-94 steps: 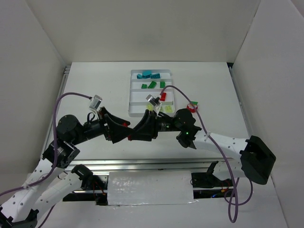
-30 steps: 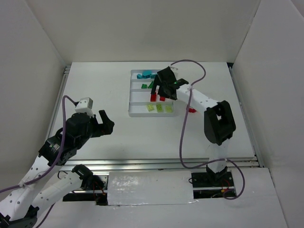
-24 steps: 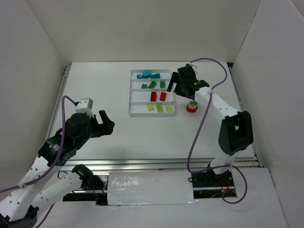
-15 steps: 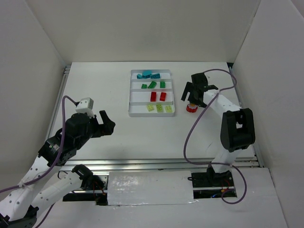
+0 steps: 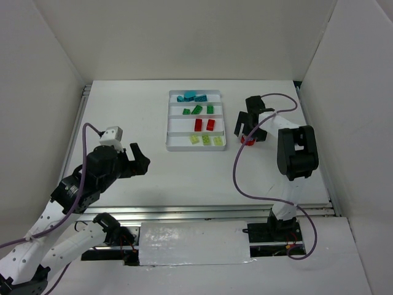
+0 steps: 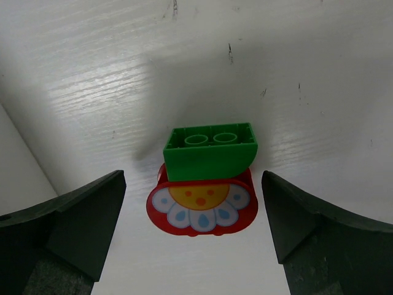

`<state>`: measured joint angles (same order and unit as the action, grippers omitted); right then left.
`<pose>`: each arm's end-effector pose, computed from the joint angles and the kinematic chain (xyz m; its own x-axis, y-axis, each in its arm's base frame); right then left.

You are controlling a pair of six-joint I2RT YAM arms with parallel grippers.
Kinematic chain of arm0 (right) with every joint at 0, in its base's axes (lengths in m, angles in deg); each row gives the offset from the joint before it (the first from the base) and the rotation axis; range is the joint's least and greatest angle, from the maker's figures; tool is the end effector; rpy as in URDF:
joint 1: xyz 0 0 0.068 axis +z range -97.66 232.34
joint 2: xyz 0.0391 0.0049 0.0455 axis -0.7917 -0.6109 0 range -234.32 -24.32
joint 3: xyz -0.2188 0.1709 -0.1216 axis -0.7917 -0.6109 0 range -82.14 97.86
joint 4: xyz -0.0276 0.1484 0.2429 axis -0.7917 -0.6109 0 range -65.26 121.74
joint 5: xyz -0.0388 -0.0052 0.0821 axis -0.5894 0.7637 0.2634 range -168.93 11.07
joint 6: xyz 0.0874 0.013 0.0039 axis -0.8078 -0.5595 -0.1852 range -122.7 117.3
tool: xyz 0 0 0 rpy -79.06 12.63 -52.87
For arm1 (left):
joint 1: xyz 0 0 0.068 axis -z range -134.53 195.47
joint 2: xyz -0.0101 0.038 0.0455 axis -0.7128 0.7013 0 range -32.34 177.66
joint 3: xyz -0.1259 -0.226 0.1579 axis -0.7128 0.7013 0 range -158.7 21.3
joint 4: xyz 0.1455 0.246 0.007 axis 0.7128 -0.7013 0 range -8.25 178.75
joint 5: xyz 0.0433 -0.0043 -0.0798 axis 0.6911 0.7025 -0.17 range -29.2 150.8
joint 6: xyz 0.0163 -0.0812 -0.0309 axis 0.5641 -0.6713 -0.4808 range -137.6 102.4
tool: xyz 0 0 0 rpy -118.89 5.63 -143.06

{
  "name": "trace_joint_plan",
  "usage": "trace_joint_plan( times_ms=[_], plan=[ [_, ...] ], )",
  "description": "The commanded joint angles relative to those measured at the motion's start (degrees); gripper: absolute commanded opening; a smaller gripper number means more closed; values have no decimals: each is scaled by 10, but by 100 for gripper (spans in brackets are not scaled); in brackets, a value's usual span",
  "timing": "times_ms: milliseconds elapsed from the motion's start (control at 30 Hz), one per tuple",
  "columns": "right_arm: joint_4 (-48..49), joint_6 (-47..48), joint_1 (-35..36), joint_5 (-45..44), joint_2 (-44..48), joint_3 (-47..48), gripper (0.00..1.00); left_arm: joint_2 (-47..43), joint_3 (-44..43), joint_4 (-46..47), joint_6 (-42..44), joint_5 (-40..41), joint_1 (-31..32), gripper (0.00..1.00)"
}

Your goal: Sort the legos into containers by color

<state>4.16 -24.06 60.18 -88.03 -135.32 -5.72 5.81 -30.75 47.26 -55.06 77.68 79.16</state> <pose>0.4512 0.0496 0.1506 -0.8381 0.2479 -0.4859 0.2620 0.9642 0.0401 0.1530 -0.0745 0.3500 -0.4985 -0.3671 -0.7853 0.0170 0.9016 -0.4323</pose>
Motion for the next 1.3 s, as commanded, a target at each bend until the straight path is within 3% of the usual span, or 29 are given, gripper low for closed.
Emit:
trace_joint_plan(
  times_ms=[0, 200, 567, 767, 1033, 1100, 1133, 1267],
  plan=[
    [-20, -3, -12, -4, -2, 32, 98, 1, 5, 27, 14, -5, 3, 100],
    [-79, 1, -18, 13, -29, 80, 94, 3, 5, 27, 15, -7, 4, 100],
    [-108, 5, -19, 38, -35, 83, 93, -4, 5, 28, 16, -11, 3, 99],
    [-101, 2, -19, 44, -25, 65, 82, -5, 5, 29, 16, -12, 3, 100],
    [-96, 6, -19, 44, -23, 63, 45, -6, 5, 28, 16, -11, 5, 100],
    [-95, 11, -19, 46, -22, 62, 11, -5, 5, 29, 16, -12, 5, 100],
    [-94, 11, -18, 44, -20, 58, 0, -4, 5, 29, 15, -12, 5, 100],
    [-74, 22, -5, 53, 12, 44, 0, -3, 5, 31, 16, -15, 5, 100]
  ],
)
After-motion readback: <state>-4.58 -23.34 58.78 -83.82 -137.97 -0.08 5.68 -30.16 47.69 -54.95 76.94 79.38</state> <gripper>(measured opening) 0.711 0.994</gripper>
